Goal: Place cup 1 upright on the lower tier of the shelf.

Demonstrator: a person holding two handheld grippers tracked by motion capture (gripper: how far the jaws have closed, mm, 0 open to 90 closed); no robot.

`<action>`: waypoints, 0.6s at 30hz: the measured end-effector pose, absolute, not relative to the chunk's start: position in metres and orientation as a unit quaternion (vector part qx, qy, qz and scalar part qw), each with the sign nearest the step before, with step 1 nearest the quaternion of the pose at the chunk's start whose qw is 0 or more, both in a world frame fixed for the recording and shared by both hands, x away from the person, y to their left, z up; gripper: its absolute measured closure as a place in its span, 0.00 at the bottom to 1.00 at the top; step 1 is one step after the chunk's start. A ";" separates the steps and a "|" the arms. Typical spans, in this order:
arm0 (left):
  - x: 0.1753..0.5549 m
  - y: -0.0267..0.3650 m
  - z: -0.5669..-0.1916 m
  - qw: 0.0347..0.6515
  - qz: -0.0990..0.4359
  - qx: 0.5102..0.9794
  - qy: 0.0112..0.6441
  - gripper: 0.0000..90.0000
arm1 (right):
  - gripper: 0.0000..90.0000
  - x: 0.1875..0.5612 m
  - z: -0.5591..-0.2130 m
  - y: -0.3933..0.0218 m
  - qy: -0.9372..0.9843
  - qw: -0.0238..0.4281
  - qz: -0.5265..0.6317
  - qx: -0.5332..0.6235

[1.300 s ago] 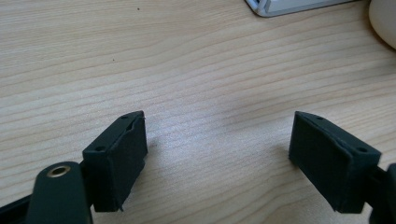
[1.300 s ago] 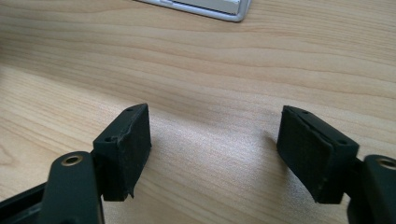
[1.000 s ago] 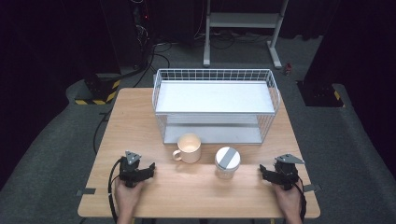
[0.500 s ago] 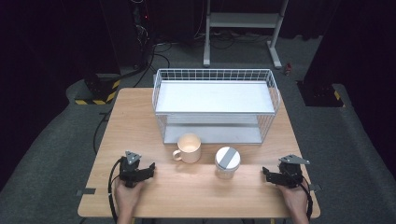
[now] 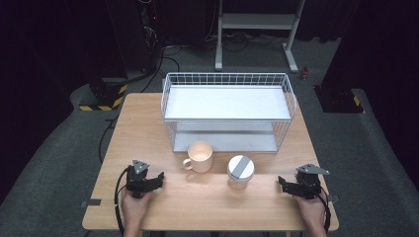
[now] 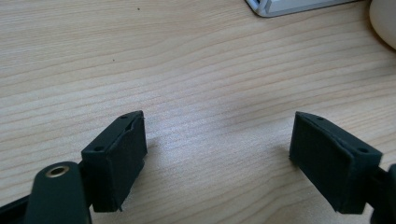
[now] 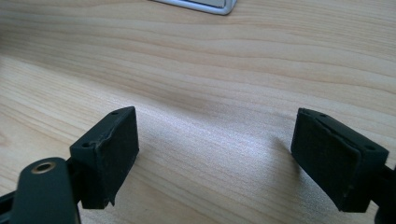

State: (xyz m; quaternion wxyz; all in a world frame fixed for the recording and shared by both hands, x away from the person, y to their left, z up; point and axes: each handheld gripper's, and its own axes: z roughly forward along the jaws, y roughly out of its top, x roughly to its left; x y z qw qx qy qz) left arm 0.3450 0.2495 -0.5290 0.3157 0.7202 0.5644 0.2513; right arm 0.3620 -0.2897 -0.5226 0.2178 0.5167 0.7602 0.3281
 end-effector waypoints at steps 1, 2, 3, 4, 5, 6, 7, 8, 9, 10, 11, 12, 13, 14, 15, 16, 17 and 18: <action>0.345 0.250 -0.529 0.315 0.251 0.721 0.564 0.21 | 0.17 0.362 -0.522 -0.290 0.760 0.218 0.330 0.516; 0.345 0.250 -0.529 0.315 0.251 0.720 0.565 0.21 | 0.17 0.361 -0.522 -0.290 0.760 0.217 0.331 0.516; 0.345 0.250 -0.529 0.315 0.251 0.720 0.565 0.21 | 0.17 0.361 -0.521 -0.289 0.761 0.216 0.332 0.514; 0.345 0.250 -0.529 0.315 0.251 0.720 0.565 0.21 | 0.17 0.360 -0.521 -0.289 0.761 0.216 0.333 0.513; 0.345 0.250 -0.529 0.315 0.251 0.720 0.565 0.21 | 0.18 0.359 -0.520 -0.289 0.762 0.216 0.334 0.511; 0.345 0.250 -0.529 0.315 0.251 0.720 0.565 0.21 | 0.18 0.359 -0.520 -0.289 0.763 0.216 0.337 0.508; 0.345 0.250 -0.529 0.315 0.251 0.720 0.565 0.21 | 0.18 0.356 -0.518 -0.288 0.761 0.215 0.344 0.507; 0.345 0.250 -0.529 0.315 0.251 0.720 0.565 0.21 | 0.18 0.356 -0.518 -0.288 0.761 0.215 0.344 0.507; 0.345 0.250 -0.529 0.315 0.251 0.720 0.565 0.21 | 0.18 0.355 -0.517 -0.288 0.760 0.217 0.347 0.505; 0.345 0.250 -0.529 0.315 0.251 0.720 0.565 0.21 | 0.18 0.354 -0.516 -0.287 0.760 0.218 0.348 0.504; 0.345 0.250 -0.529 0.315 0.251 0.720 0.565 0.21 | 0.18 0.353 -0.515 -0.286 0.761 0.218 0.350 0.501; 0.345 0.250 -0.529 0.315 0.251 0.720 0.565 0.21 | 0.18 0.351 -0.513 -0.285 0.761 0.217 0.351 0.500; 0.345 0.250 -0.529 0.315 0.251 0.720 0.565 0.21 | 0.18 0.350 -0.511 -0.284 0.762 0.215 0.353 0.499; 0.345 0.250 -0.529 0.316 0.251 0.720 0.565 0.21 | 0.18 0.349 -0.509 -0.283 0.763 0.216 0.355 0.495; 0.345 0.250 -0.529 0.315 0.251 0.720 0.565 0.21 | 0.19 0.347 -0.508 -0.281 0.763 0.218 0.358 0.492; 0.345 0.249 -0.529 0.315 0.251 0.720 0.565 0.21 | 0.19 0.345 -0.507 -0.279 0.764 0.221 0.358 0.488; 0.345 0.250 -0.529 0.315 0.251 0.720 0.565 0.21 | 0.19 0.343 -0.507 -0.278 0.765 0.220 0.361 0.486; 0.345 0.250 -0.529 0.313 0.251 0.722 0.564 0.21 | 0.18 0.341 -0.507 -0.277 0.764 0.219 0.365 0.486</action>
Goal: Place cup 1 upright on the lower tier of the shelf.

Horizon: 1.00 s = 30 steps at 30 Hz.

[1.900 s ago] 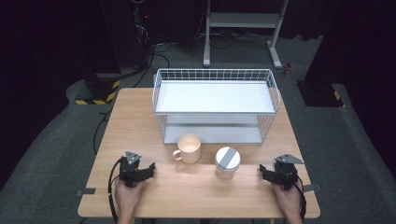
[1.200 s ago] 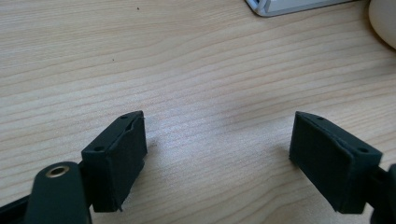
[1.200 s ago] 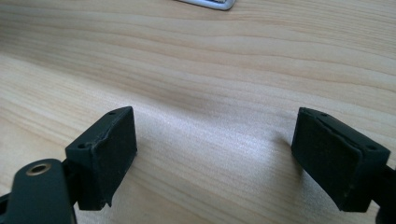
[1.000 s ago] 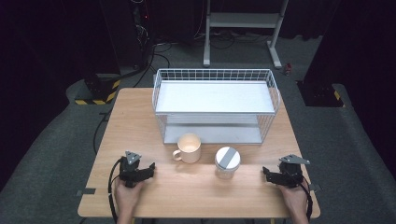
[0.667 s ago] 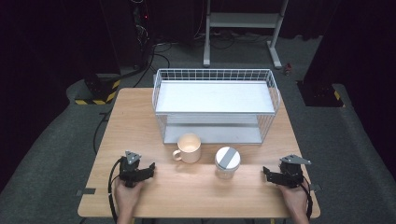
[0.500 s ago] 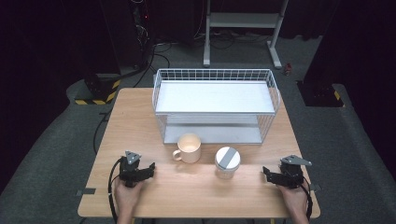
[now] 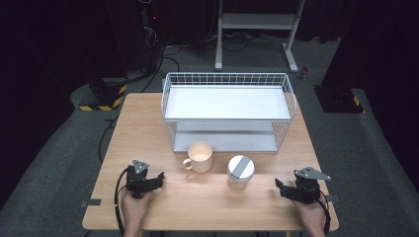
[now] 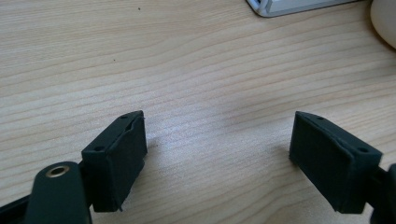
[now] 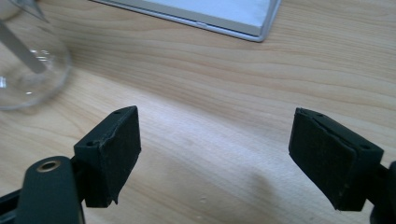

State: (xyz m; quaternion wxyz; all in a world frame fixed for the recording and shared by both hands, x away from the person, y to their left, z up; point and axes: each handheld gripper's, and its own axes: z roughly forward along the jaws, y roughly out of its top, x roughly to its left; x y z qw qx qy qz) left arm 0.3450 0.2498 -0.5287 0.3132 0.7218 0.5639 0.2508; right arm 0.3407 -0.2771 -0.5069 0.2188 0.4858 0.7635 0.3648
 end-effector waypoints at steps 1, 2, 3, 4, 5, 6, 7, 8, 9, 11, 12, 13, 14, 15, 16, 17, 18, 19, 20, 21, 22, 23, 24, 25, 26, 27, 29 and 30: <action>0.345 0.250 -0.529 0.313 0.251 0.722 0.564 0.21 | 0.18 0.339 -0.507 -0.277 0.764 0.218 0.368 0.484; 0.345 0.250 -0.529 0.315 0.251 0.720 0.565 0.21 | 0.18 0.338 -0.507 -0.277 0.764 0.217 0.369 0.483; 0.345 0.249 -0.529 0.315 0.251 0.720 0.565 0.21 | 0.18 0.338 -0.507 -0.277 0.763 0.214 0.369 0.485; 0.345 0.249 -0.529 0.315 0.252 0.719 0.565 0.21 | 0.17 0.337 -0.507 -0.277 0.764 0.212 0.372 0.483; 0.345 0.249 -0.529 0.315 0.252 0.719 0.566 0.21 | 0.17 0.337 -0.507 -0.277 0.764 0.207 0.376 0.481; 0.345 0.249 -0.529 0.314 0.253 0.720 0.565 0.21 | 0.17 0.337 -0.506 -0.277 0.767 0.207 0.378 0.475; 0.345 0.249 -0.529 0.314 0.253 0.720 0.565 0.21 | 0.17 0.336 -0.505 -0.276 0.769 0.206 0.379 0.472; 0.345 0.249 -0.529 0.315 0.252 0.719 0.566 0.21 | 0.17 0.335 -0.504 -0.275 0.770 0.205 0.381 0.470; 0.345 0.249 -0.529 0.315 0.252 0.719 0.566 0.21 | 0.17 0.333 -0.504 -0.273 0.771 0.204 0.384 0.466; 0.345 0.249 -0.529 0.315 0.251 0.718 0.567 0.21 | 0.17 0.329 -0.505 -0.268 0.775 0.200 0.389 0.456; 0.345 0.249 -0.529 0.315 0.251 0.718 0.567 0.21 | 0.18 0.327 -0.506 -0.265 0.777 0.201 0.388 0.452; 0.345 0.249 -0.529 0.315 0.252 0.718 0.567 0.21 | 0.18 0.325 -0.507 -0.263 0.780 0.203 0.389 0.447; 0.345 0.249 -0.529 0.315 0.252 0.718 0.567 0.21 | 0.18 0.324 -0.507 -0.261 0.782 0.201 0.391 0.441; 0.345 0.249 -0.529 0.315 0.252 0.718 0.567 0.21 | 0.17 0.323 -0.507 -0.258 0.782 0.197 0.395 0.440; 0.345 0.249 -0.529 0.315 0.252 0.718 0.567 0.21 | 0.16 0.322 -0.507 -0.257 0.785 0.195 0.398 0.432; 0.345 0.249 -0.529 0.315 0.252 0.718 0.567 0.21 | 0.16 0.322 -0.507 -0.255 0.786 0.195 0.399 0.430; 0.345 0.249 -0.529 0.315 0.252 0.718 0.568 0.21 | 0.16 0.320 -0.506 -0.254 0.788 0.195 0.400 0.427; 0.345 0.249 -0.529 0.315 0.251 0.718 0.568 0.21 | 0.16 0.318 -0.506 -0.252 0.789 0.194 0.402 0.422; 0.345 0.249 -0.529 0.314 0.251 0.717 0.569 0.21 | 0.16 0.316 -0.505 -0.250 0.792 0.196 0.402 0.416; 0.345 0.249 -0.529 0.314 0.251 0.717 0.569 0.21 | 0.16 0.315 -0.505 -0.249 0.796 0.197 0.399 0.410; 0.345 0.249 -0.529 0.314 0.251 0.717 0.569 0.21 | 0.15 0.314 -0.504 -0.246 0.798 0.194 0.396 0.410; 0.345 0.250 -0.529 0.314 0.251 0.718 0.569 0.21 | 0.15 0.315 -0.503 -0.245 0.801 0.195 0.395 0.405; 0.345 0.249 -0.529 0.314 0.251 0.717 0.569 0.21 | 0.15 0.315 -0.502 -0.244 0.802 0.193 0.397 0.403; 0.345 0.249 -0.529 0.314 0.251 0.717 0.569 0.21 | 0.15 0.314 -0.502 -0.243 0.802 0.189 0.400 0.402; 0.344 0.250 -0.529 0.314 0.252 0.717 0.569 0.21 | 0.16 0.314 -0.502 -0.242 0.801 0.184 0.402 0.403; 0.344 0.250 -0.529 0.313 0.254 0.717 0.569 0.22 | 0.16 0.312 -0.502 -0.238 0.801 0.182 0.403 0.405; 0.343 0.250 -0.529 0.313 0.256 0.715 0.571 0.22 | 0.16 0.311 -0.501 -0.236 0.802 0.180 0.401 0.405; 0.343 0.250 -0.529 0.313 0.256 0.715 0.571 0.22 | 0.16 0.311 -0.500 -0.234 0.805 0.181 0.400 0.400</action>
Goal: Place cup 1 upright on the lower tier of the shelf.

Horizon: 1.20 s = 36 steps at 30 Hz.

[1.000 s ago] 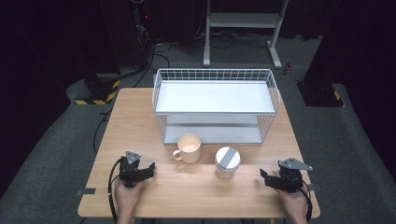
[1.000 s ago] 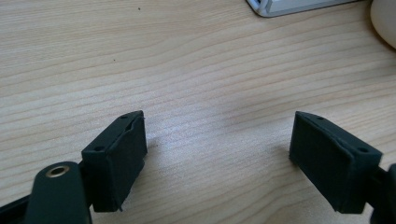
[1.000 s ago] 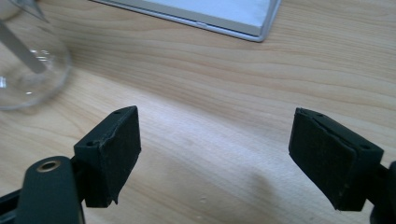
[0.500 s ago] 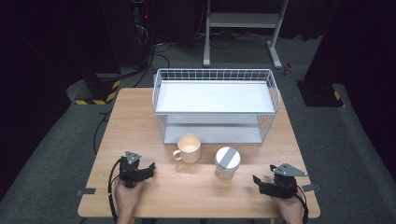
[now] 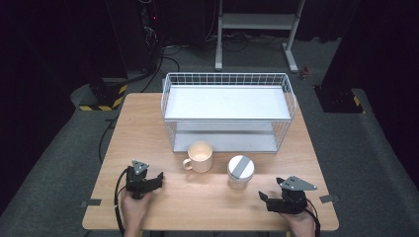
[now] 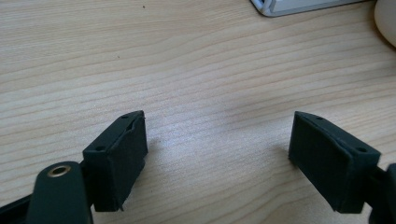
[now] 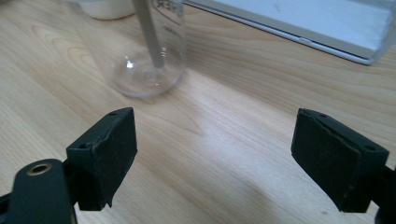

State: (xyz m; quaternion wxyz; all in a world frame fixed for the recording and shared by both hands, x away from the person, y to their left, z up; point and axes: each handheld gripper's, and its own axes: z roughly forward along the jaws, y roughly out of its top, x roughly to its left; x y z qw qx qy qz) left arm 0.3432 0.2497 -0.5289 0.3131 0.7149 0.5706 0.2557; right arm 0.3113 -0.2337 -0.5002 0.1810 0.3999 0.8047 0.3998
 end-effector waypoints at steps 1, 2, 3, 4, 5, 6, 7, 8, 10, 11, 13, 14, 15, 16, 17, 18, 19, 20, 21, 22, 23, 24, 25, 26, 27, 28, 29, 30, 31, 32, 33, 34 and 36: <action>0.343 0.250 -0.529 0.313 0.256 0.715 0.571 0.22 | 0.16 0.311 -0.499 -0.232 0.806 0.182 0.399 0.397; 0.343 0.250 -0.529 0.313 0.256 0.715 0.571 0.22 | 0.16 0.310 -0.498 -0.229 0.805 0.183 0.401 0.397; 0.343 0.250 -0.529 0.313 0.256 0.715 0.570 0.22 | 0.16 0.310 -0.497 -0.228 0.806 0.184 0.402 0.393; 0.343 0.250 -0.529 0.313 0.255 0.715 0.570 0.22 | 0.16 0.310 -0.496 -0.226 0.807 0.182 0.402 0.391; 0.343 0.250 -0.529 0.313 0.255 0.715 0.570 0.22 | 0.15 0.310 -0.496 -0.224 0.809 0.181 0.402 0.390; 0.343 0.250 -0.529 0.313 0.255 0.715 0.570 0.22 | 0.15 0.311 -0.495 -0.223 0.809 0.180 0.403 0.388; 0.343 0.250 -0.529 0.313 0.255 0.716 0.570 0.22 | 0.15 0.311 -0.495 -0.221 0.809 0.179 0.404 0.387; 0.343 0.250 -0.529 0.313 0.254 0.716 0.571 0.22 | 0.15 0.311 -0.495 -0.218 0.810 0.178 0.404 0.385; 0.344 0.250 -0.529 0.313 0.252 0.716 0.570 0.22 | 0.15 0.311 -0.494 -0.214 0.812 0.174 0.406 0.381; 0.345 0.250 -0.529 0.314 0.253 0.716 0.570 0.21 | 0.15 0.312 -0.493 -0.212 0.813 0.173 0.407 0.380; 0.345 0.250 -0.529 0.313 0.253 0.716 0.570 0.21 | 0.14 0.311 -0.493 -0.208 0.814 0.174 0.408 0.374; 0.345 0.250 -0.529 0.313 0.253 0.716 0.570 0.21 | 0.14 0.311 -0.493 -0.206 0.814 0.174 0.410 0.372; 0.345 0.250 -0.529 0.313 0.253 0.716 0.570 0.21 | 0.14 0.312 -0.492 -0.204 0.814 0.172 0.412 0.371; 0.345 0.250 -0.529 0.313 0.253 0.716 0.570 0.21 | 0.14 0.312 -0.493 -0.203 0.814 0.169 0.413 0.371; 0.345 0.250 -0.529 0.313 0.253 0.716 0.570 0.21 | 0.12 0.312 -0.493 -0.201 0.815 0.167 0.413 0.371; 0.345 0.250 -0.529 0.313 0.253 0.716 0.570 0.21 | 0.12 0.313 -0.493 -0.200 0.814 0.165 0.413 0.372; 0.345 0.250 -0.529 0.313 0.253 0.716 0.570 0.21 | 0.12 0.313 -0.493 -0.198 0.814 0.164 0.412 0.374; 0.345 0.250 -0.529 0.313 0.253 0.716 0.570 0.21 | 0.11 0.313 -0.493 -0.197 0.814 0.160 0.412 0.377; 0.345 0.250 -0.529 0.313 0.253 0.716 0.570 0.21 | 0.11 0.314 -0.493 -0.196 0.812 0.159 0.413 0.380; 0.345 0.250 -0.529 0.313 0.253 0.716 0.570 0.21 | 0.11 0.314 -0.493 -0.195 0.812 0.159 0.413 0.380; 0.345 0.250 -0.529 0.313 0.253 0.716 0.570 0.21 | 0.11 0.315 -0.493 -0.193 0.812 0.159 0.412 0.381; 0.345 0.250 -0.529 0.313 0.253 0.717 0.570 0.21 | 0.11 0.316 -0.494 -0.192 0.813 0.161 0.411 0.379; 0.345 0.250 -0.529 0.313 0.253 0.717 0.570 0.21 | 0.11 0.317 -0.494 -0.190 0.813 0.161 0.411 0.381; 0.345 0.250 -0.529 0.313 0.253 0.717 0.570 0.21 | 0.10 0.319 -0.495 -0.189 0.813 0.160 0.411 0.380; 0.345 0.250 -0.529 0.313 0.253 0.716 0.570 0.21 | 0.10 0.321 -0.495 -0.187 0.815 0.159 0.408 0.380; 0.345 0.250 -0.529 0.314 0.253 0.716 0.570 0.21 | 0.10 0.322 -0.494 -0.185 0.816 0.161 0.407 0.378; 0.345 0.250 -0.529 0.313 0.252 0.716 0.570 0.21 | 0.10 0.324 -0.494 -0.182 0.816 0.164 0.407 0.377; 0.345 0.250 -0.529 0.314 0.253 0.716 0.570 0.21 | 0.10 0.324 -0.494 -0.182 0.816 0.164 0.407 0.377; 0.345 0.250 -0.529 0.313 0.253 0.716 0.570 0.21 | 0.10 0.325 -0.493 -0.180 0.815 0.164 0.408 0.376; 0.345 0.250 -0.529 0.312 0.253 0.717 0.570 0.21 | 0.10 0.325 -0.493 -0.179 0.815 0.163 0.410 0.376; 0.345 0.250 -0.529 0.313 0.253 0.716 0.570 0.21 | 0.10 0.326 -0.493 -0.178 0.815 0.163 0.412 0.374; 0.345 0.250 -0.529 0.313 0.253 0.716 0.570 0.21 | 0.10 0.327 -0.493 -0.176 0.815 0.164 0.413 0.372; 0.345 0.250 -0.529 0.313 0.253 0.716 0.570 0.21 | 0.10 0.328 -0.493 -0.173 0.815 0.166 0.414 0.369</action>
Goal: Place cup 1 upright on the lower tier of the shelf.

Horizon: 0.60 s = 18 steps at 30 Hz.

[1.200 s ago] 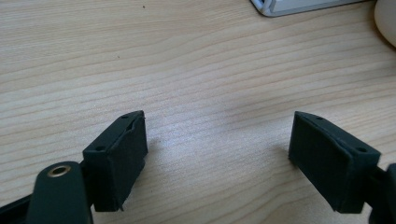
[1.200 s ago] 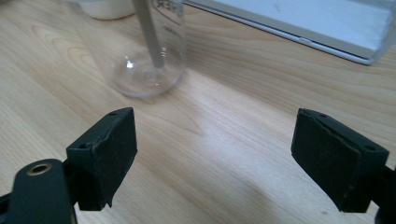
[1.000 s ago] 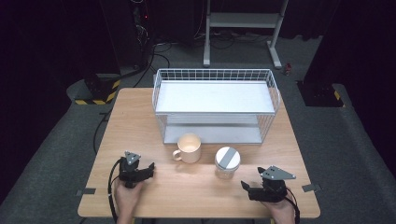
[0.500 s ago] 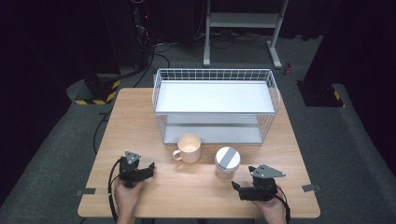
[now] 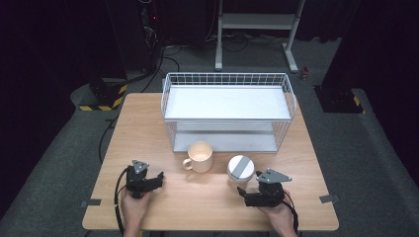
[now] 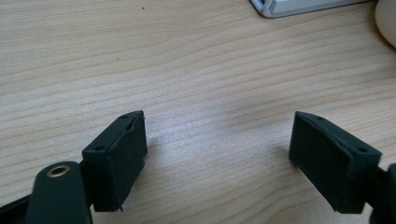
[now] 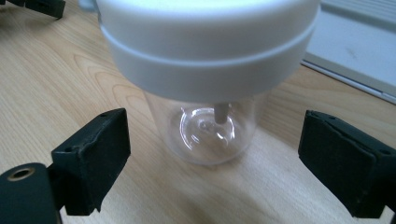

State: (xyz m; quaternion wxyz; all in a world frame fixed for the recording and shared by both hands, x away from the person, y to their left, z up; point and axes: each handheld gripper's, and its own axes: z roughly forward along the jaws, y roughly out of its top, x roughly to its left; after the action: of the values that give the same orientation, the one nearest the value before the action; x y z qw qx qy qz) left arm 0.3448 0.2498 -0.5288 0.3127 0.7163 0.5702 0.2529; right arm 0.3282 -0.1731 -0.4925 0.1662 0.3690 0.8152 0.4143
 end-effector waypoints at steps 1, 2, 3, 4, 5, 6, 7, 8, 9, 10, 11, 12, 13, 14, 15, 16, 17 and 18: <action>0.345 0.250 -0.529 0.313 0.253 0.716 0.570 0.21 | 0.10 0.329 -0.493 -0.171 0.815 0.165 0.414 0.369; 0.345 0.250 -0.529 0.313 0.253 0.716 0.570 0.21 | 0.10 0.331 -0.494 -0.170 0.816 0.164 0.413 0.369; 0.345 0.250 -0.529 0.313 0.253 0.716 0.570 0.21 | 0.10 0.332 -0.494 -0.168 0.817 0.164 0.411 0.369; 0.345 0.250 -0.529 0.313 0.253 0.716 0.570 0.21 | 0.10 0.332 -0.495 -0.167 0.817 0.163 0.410 0.370; 0.345 0.250 -0.529 0.313 0.253 0.716 0.570 0.21 | 0.10 0.333 -0.495 -0.165 0.818 0.165 0.412 0.367; 0.345 0.250 -0.529 0.313 0.253 0.716 0.570 0.21 | 0.10 0.333 -0.495 -0.164 0.817 0.167 0.414 0.365; 0.345 0.250 -0.529 0.313 0.253 0.716 0.570 0.21 | 0.10 0.334 -0.496 -0.163 0.816 0.167 0.416 0.365; 0.345 0.250 -0.529 0.313 0.253 0.716 0.570 0.21 | 0.10 0.336 -0.497 -0.161 0.816 0.165 0.415 0.368; 0.345 0.250 -0.529 0.313 0.253 0.716 0.570 0.21 | 0.10 0.336 -0.497 -0.160 0.816 0.162 0.414 0.369; 0.345 0.250 -0.529 0.313 0.253 0.716 0.570 0.21 | 0.10 0.337 -0.497 -0.159 0.817 0.161 0.413 0.369; 0.345 0.250 -0.529 0.313 0.253 0.716 0.570 0.21 | 0.10 0.338 -0.497 -0.158 0.818 0.165 0.412 0.366; 0.345 0.250 -0.529 0.313 0.253 0.716 0.570 0.21 | 0.10 0.338 -0.496 -0.157 0.817 0.167 0.412 0.366; 0.345 0.250 -0.529 0.313 0.253 0.716 0.570 0.21 | 0.10 0.340 -0.496 -0.156 0.813 0.167 0.416 0.371; 0.345 0.250 -0.529 0.313 0.253 0.716 0.570 0.21 | 0.10 0.340 -0.496 -0.156 0.813 0.167 0.416 0.371; 0.345 0.250 -0.529 0.313 0.253 0.716 0.570 0.21 | 0.10 0.341 -0.497 -0.155 0.813 0.168 0.415 0.372; 0.345 0.250 -0.529 0.313 0.253 0.716 0.570 0.21 | 0.10 0.343 -0.497 -0.154 0.813 0.168 0.414 0.375; 0.345 0.250 -0.529 0.313 0.253 0.716 0.570 0.22 | 0.10 0.343 -0.498 -0.153 0.813 0.168 0.412 0.376; 0.345 0.250 -0.529 0.313 0.254 0.716 0.570 0.22 | 0.10 0.344 -0.498 -0.152 0.813 0.168 0.410 0.378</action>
State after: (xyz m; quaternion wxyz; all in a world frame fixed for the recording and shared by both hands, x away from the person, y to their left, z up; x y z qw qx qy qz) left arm 0.3449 0.2500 -0.5288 0.3129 0.7157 0.5703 0.2541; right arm 0.3438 -0.1522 -0.4983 0.1677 0.3785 0.8125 0.4104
